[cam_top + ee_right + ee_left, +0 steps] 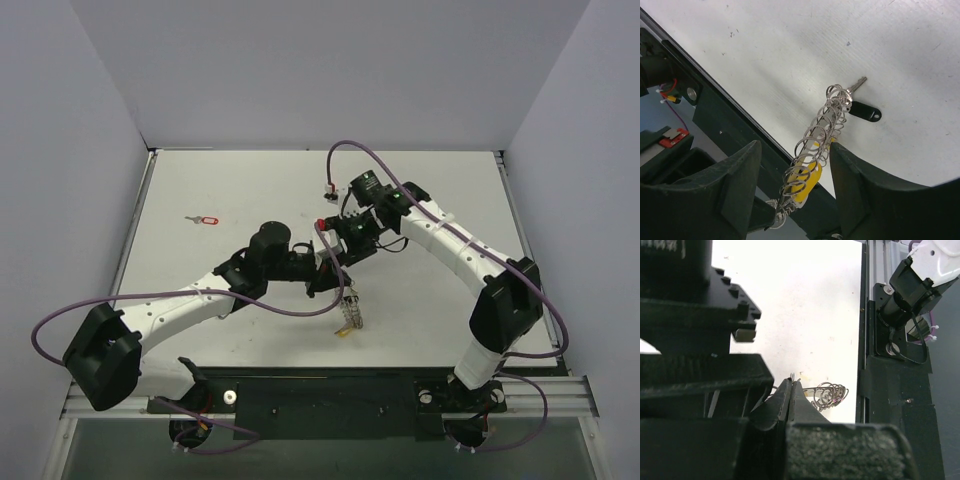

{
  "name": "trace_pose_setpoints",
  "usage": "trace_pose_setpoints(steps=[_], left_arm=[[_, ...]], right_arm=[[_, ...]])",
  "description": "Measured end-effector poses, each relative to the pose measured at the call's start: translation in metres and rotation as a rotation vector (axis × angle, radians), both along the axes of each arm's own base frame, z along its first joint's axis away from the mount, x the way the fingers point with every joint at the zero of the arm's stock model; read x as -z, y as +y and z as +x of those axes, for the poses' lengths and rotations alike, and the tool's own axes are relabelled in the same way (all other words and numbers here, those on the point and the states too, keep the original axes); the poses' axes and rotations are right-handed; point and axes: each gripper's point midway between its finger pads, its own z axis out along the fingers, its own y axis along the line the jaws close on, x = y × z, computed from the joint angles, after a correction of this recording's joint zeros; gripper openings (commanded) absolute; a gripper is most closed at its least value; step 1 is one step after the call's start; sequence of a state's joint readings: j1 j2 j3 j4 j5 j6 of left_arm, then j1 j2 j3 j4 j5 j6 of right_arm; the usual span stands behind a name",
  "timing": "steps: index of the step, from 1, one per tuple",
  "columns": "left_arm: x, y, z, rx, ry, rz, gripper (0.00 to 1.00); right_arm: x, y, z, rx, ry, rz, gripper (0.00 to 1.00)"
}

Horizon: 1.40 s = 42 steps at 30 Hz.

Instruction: Put the keys on the keyring

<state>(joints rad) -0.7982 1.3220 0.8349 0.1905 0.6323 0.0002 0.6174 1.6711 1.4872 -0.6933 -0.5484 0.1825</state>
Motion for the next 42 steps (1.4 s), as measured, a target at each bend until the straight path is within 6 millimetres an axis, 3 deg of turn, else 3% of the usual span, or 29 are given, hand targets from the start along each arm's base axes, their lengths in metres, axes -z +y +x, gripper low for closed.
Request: trace_pose_setpoints(steps=[8,22,30,31,37,42], left_arm=[[0.006,-0.001,-0.008,0.033,0.011,0.016,0.0],[0.01,-0.005,-0.009,0.062,0.003,0.053,0.0],[0.008,-0.011,-0.005,0.055,-0.029,0.071,0.0],[0.009,-0.011,-0.005,0.054,-0.031,0.075,0.0],[0.015,-0.017,-0.008,0.064,-0.038,0.106,0.0],[0.015,-0.021,-0.008,0.059,-0.052,0.119,0.0]], right_arm=[[0.025,-0.013,-0.011,-0.053,0.045,-0.131,0.49],[0.046,-0.023,-0.017,-0.105,0.047,-0.279,0.37],[0.049,-0.025,-0.018,-0.097,0.051,-0.303,0.23],[0.049,-0.025,-0.018,-0.095,0.051,-0.303,0.16],[0.049,-0.024,-0.019,-0.08,0.063,-0.298,0.01],[0.048,-0.025,-0.018,-0.077,0.066,-0.298,0.0]])
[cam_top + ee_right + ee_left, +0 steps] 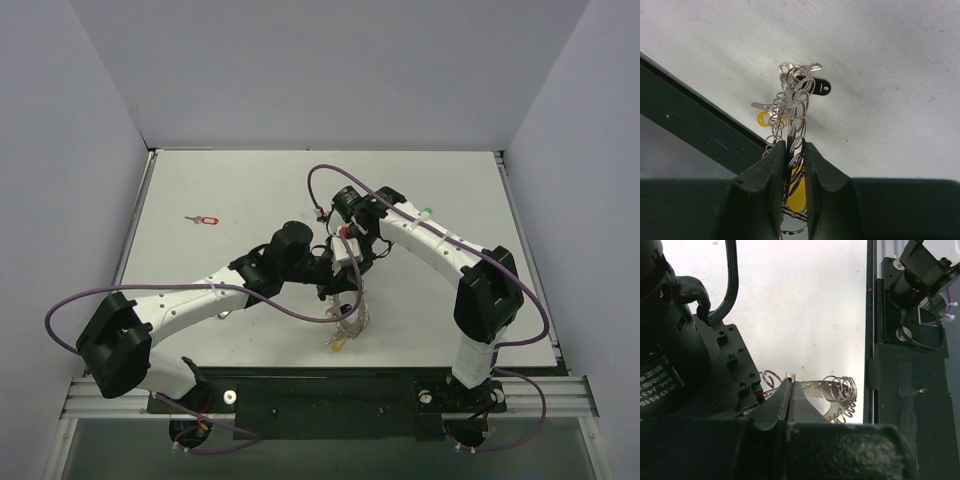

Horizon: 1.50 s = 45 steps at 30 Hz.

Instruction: Put the keys on the keyring

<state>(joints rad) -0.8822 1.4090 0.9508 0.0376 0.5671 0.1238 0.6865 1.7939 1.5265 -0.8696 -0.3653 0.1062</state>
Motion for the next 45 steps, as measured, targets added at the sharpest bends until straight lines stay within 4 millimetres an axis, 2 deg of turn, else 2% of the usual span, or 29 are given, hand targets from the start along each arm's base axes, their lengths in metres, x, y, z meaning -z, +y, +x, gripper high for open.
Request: trace_pose_setpoints(steps=[2,4,6,9,12,14,17,23,25,27,28,29,30,33,36,38,41,45], left_arm=[[0.0,0.0,0.002,-0.012,-0.005,0.004,0.0],[0.0,0.0,0.004,-0.025,-0.005,0.004,0.06],[-0.002,-0.001,0.008,-0.047,-0.008,-0.002,0.26],[-0.006,-0.002,0.014,-0.086,-0.004,-0.025,0.44],[-0.015,-0.003,0.017,-0.122,0.006,-0.074,0.68],[-0.021,0.0,0.018,-0.15,0.014,-0.11,0.75],[-0.032,0.006,0.019,-0.187,0.026,-0.162,0.76],[-0.068,0.032,0.028,-0.283,-0.016,-0.266,0.76],[-0.077,0.043,0.031,-0.317,-0.039,-0.282,0.76],[-0.081,0.055,0.035,-0.351,-0.059,-0.274,0.76],[-0.08,0.066,0.039,-0.382,-0.069,-0.254,0.77],[-0.079,0.07,0.04,-0.394,-0.073,-0.243,0.77],[-0.076,0.077,0.043,-0.417,-0.082,-0.221,0.77],[-0.058,0.099,0.047,-0.469,-0.096,-0.117,0.77],[-0.042,0.118,0.045,-0.498,-0.123,-0.019,0.79],[-0.033,0.129,0.043,-0.518,-0.148,0.021,0.8],[-0.016,0.143,0.04,-0.544,-0.163,0.061,0.8],[0.001,0.153,0.041,-0.565,-0.155,0.115,0.8]], right_arm=[[0.0,-0.001,0.001,0.006,0.002,0.004,0.0],[-0.001,-0.002,0.004,0.019,0.008,0.015,0.0],[-0.002,-0.005,0.009,0.041,0.016,0.034,0.0],[-0.005,-0.011,0.018,0.081,0.025,0.062,0.0],[-0.008,-0.026,0.032,0.14,0.018,0.076,0.0],[-0.012,-0.036,0.04,0.179,0.009,0.087,0.0],[-0.019,-0.053,0.052,0.239,-0.012,0.107,0.0],[-0.036,-0.094,0.074,0.362,-0.07,0.134,0.0],[-0.042,-0.112,0.081,0.409,-0.091,0.14,0.0],[-0.047,-0.138,0.09,0.47,-0.123,0.134,0.0],[-0.052,-0.157,0.095,0.514,-0.143,0.123,0.0],[-0.055,-0.165,0.098,0.529,-0.155,0.119,0.0],[-0.061,-0.181,0.102,0.561,-0.176,0.106,0.0],[-0.092,-0.231,0.121,0.628,-0.302,0.039,0.0],[-0.119,-0.27,0.132,0.648,-0.433,-0.074,0.0],[-0.13,-0.289,0.134,0.635,-0.494,-0.17,0.0],[-0.131,-0.316,0.138,0.61,-0.538,-0.338,0.0],[-0.109,-0.345,0.156,0.557,-0.521,-0.545,0.0]])
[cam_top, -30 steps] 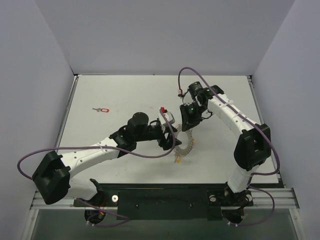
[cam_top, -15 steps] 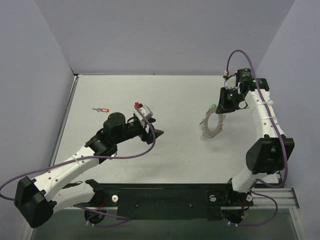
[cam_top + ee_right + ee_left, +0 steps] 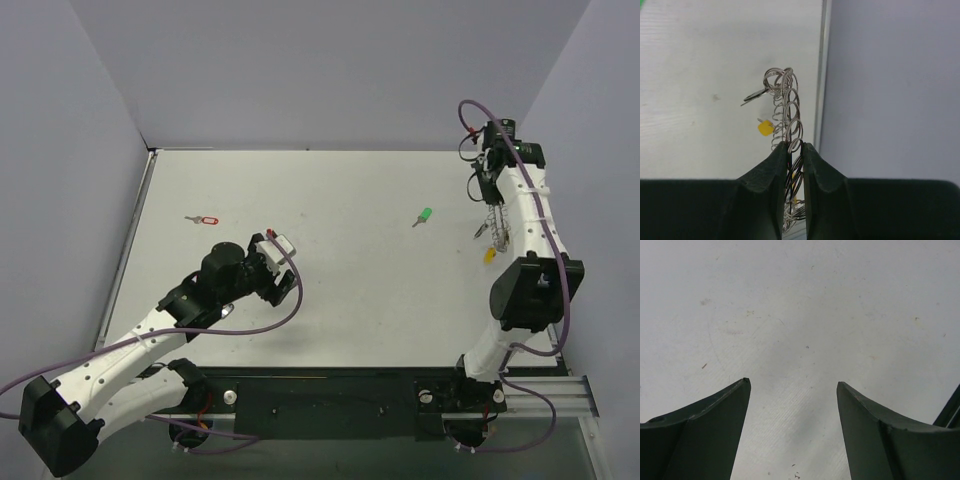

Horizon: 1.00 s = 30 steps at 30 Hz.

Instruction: Put the keys on the keyring

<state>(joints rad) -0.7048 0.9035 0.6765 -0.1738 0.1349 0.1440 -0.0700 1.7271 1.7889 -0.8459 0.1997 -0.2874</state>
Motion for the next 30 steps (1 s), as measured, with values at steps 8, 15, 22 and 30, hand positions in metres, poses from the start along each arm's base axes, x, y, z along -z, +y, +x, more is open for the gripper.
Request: trace_pose_setpoints(steps=[8,15,22,30], left_arm=[[0.003,0.005,0.002,-0.013,-0.013,0.023,0.8],[0.003,0.006,0.002,-0.016,-0.019,0.027,0.8],[0.004,0.007,0.003,-0.022,-0.019,0.028,0.8],[0.004,0.011,0.006,-0.035,-0.018,0.027,0.8]], right_arm=[[0.082,0.005,0.026,-0.102,0.2,-0.336,0.01],[0.104,0.051,0.036,-0.198,0.195,-0.392,0.22],[0.116,0.058,0.03,-0.192,0.202,-0.356,0.37],[0.136,0.079,0.002,-0.241,0.262,-0.251,0.45]])
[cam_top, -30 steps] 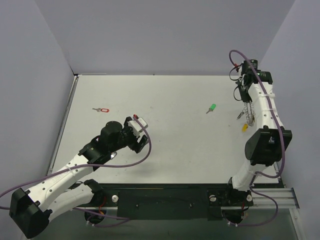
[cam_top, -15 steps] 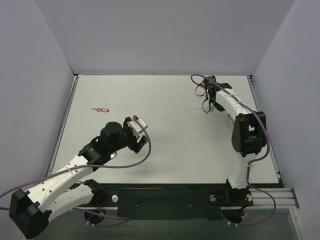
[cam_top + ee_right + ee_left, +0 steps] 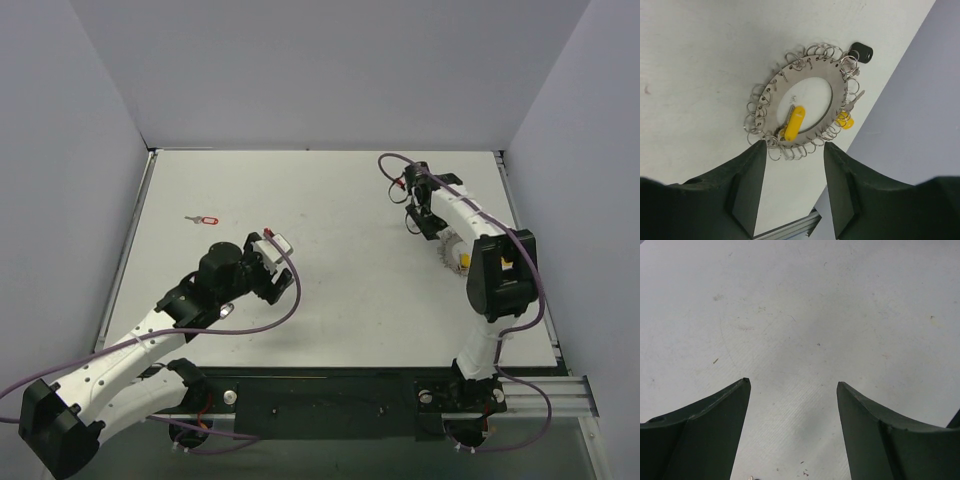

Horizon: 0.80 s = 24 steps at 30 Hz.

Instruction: Put the keys on the keyring

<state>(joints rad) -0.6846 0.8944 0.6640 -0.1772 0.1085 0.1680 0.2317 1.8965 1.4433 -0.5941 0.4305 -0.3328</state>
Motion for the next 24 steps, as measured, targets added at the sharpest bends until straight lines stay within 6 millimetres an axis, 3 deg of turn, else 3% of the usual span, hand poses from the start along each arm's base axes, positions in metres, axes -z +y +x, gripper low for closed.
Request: trace_pose_setpoints(steps=[9,14,16,17,20,22,24], left_arm=[[-0.002,0.009,0.007,-0.049,0.021,-0.03,0.84],[-0.011,0.028,0.025,-0.179,0.093,-0.174,0.92],[-0.022,0.044,0.04,-0.269,0.135,-0.305,0.92],[-0.03,0.055,0.05,-0.326,0.148,-0.381,0.92],[-0.048,0.084,0.069,-0.469,0.179,-0.569,0.92],[-0.056,0.093,0.072,-0.516,0.195,-0.638,0.92],[-0.064,0.095,0.07,-0.536,0.208,-0.656,0.92]], right_arm=[[-0.06,0.032,-0.013,-0.026,-0.152,0.242,0.47],[-0.118,0.051,-0.03,-0.074,-0.297,0.492,0.53],[-0.149,0.045,-0.041,-0.085,-0.379,0.621,0.61],[-0.162,0.038,-0.046,-0.079,-0.421,0.661,0.7],[-0.198,0.004,-0.068,-0.035,-0.579,0.785,0.91],[-0.208,-0.006,-0.084,-0.008,-0.657,0.85,0.93],[-0.205,-0.001,-0.094,0.007,-0.675,0.929,0.93]])
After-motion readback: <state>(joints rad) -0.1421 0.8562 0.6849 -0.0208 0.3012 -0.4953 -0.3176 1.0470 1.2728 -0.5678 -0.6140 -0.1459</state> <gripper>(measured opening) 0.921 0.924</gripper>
